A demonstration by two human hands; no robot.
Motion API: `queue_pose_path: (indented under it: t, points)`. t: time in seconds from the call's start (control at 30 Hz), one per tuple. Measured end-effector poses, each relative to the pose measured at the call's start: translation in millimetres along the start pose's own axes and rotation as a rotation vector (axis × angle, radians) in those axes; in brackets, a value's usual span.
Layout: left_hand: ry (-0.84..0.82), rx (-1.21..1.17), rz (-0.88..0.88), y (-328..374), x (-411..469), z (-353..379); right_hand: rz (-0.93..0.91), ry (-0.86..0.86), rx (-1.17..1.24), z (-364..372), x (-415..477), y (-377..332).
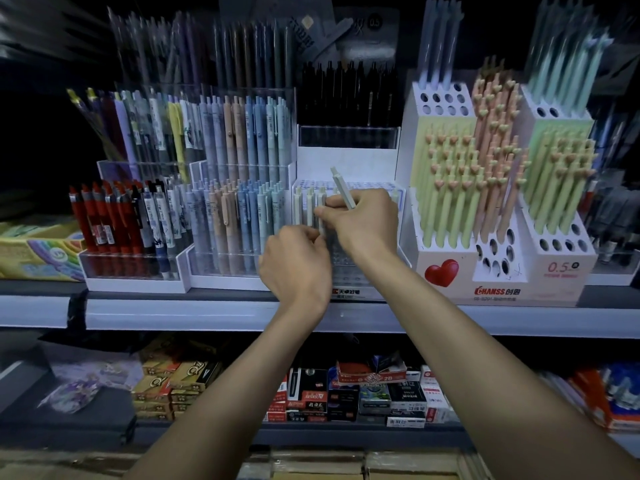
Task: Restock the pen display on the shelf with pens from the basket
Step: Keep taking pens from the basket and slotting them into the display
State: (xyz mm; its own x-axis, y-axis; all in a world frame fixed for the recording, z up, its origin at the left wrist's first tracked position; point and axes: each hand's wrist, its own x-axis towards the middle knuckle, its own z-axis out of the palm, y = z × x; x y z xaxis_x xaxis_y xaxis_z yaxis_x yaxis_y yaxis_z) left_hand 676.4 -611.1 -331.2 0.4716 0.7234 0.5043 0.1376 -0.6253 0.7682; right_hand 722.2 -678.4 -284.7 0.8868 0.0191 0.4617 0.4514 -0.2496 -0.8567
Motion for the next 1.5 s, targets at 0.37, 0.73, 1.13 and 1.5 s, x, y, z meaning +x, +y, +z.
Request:
queue_pose_path:
  t: [0.37, 0.73, 1.13, 1.5]
  points:
    - [-0.068, 0.021, -0.044, 9, 1, -7, 0.053, 0.019, -0.05, 4, 6, -3]
    - [-0.075, 0.08, -0.011, 3, 0, -10, 0.023, 0.026, -0.046, 0, -4, 3]
    - [-0.207, 0.023, 0.022, 6, -17, -52, 0.183, -0.247, 0.106, -50, -39, -12]
    - [-0.573, -0.448, 0.037, 12, -58, -86, 0.174, -0.454, 0.254, -87, -65, -39]
